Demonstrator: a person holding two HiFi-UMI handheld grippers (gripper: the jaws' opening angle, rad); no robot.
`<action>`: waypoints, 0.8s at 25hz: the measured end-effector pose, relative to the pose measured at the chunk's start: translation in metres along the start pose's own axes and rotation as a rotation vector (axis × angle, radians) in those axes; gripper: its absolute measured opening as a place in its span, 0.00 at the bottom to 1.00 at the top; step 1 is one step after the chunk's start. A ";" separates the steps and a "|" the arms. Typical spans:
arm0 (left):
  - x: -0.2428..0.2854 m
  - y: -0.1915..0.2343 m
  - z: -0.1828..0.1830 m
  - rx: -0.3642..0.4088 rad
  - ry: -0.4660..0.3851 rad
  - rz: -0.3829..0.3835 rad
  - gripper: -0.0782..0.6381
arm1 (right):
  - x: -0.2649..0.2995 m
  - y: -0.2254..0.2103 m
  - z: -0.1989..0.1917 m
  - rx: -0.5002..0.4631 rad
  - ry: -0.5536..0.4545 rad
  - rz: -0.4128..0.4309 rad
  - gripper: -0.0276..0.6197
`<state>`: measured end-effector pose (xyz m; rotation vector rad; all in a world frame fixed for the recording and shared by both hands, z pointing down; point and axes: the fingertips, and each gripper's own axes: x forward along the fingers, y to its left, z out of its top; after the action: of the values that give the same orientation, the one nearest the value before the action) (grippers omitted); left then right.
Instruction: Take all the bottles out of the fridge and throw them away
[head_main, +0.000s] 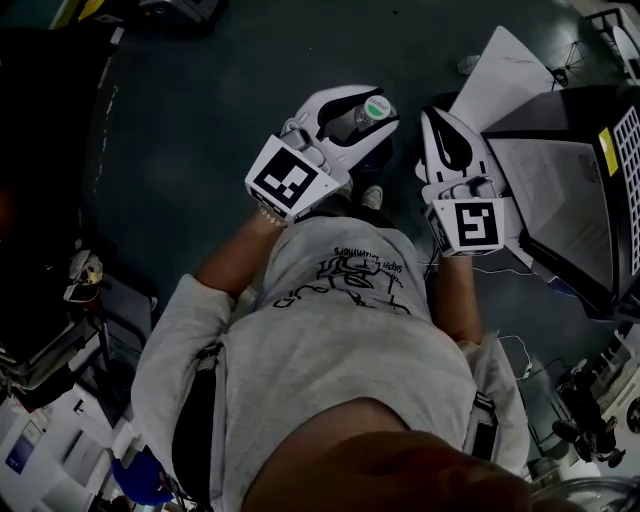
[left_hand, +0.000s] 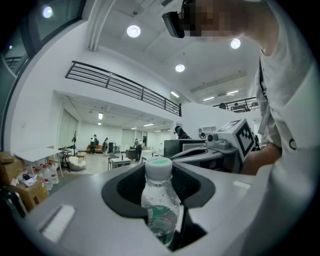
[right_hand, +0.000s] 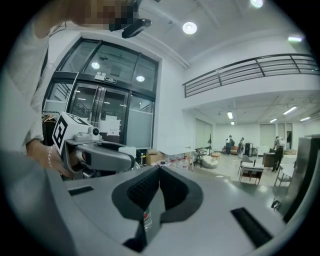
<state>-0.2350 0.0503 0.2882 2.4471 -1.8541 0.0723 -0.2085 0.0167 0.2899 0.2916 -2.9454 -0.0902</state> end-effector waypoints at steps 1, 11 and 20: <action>0.001 0.000 -0.004 0.006 -0.001 -0.003 0.33 | 0.001 -0.001 -0.004 0.005 0.005 -0.001 0.06; 0.011 -0.004 -0.054 -0.016 0.037 -0.011 0.33 | 0.003 0.004 -0.057 0.049 0.071 -0.004 0.06; 0.023 -0.015 -0.108 -0.073 0.085 -0.046 0.33 | 0.008 0.011 -0.116 0.092 0.147 -0.005 0.06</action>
<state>-0.2141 0.0411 0.3971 2.3978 -1.7335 0.1021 -0.1966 0.0206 0.4056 0.3044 -2.8069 0.0632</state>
